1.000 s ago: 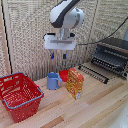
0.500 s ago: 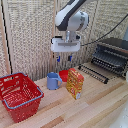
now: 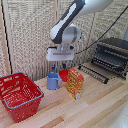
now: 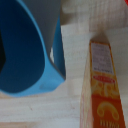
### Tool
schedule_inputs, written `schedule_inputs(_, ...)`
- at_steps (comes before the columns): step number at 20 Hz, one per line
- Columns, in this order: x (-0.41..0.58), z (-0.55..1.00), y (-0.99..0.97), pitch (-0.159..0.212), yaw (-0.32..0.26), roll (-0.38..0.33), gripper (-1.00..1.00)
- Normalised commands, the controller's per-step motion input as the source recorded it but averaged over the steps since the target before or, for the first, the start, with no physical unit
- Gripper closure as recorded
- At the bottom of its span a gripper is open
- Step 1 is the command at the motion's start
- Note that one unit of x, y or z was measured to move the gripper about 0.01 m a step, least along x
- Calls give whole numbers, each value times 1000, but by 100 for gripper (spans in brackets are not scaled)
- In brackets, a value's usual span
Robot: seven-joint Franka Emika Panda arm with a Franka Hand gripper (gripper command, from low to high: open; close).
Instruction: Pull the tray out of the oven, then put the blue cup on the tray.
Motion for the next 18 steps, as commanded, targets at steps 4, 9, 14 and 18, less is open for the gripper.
schedule_inputs(4,-35,-309,42,117,107,-14,-100)
schedule_inputs(9,-105,-11,247,6,126,-2,-100)
schedule_inputs(14,-31,-67,60,18,45,7,100)
schedule_inputs(18,69,-6,56,26,81,-22,100)
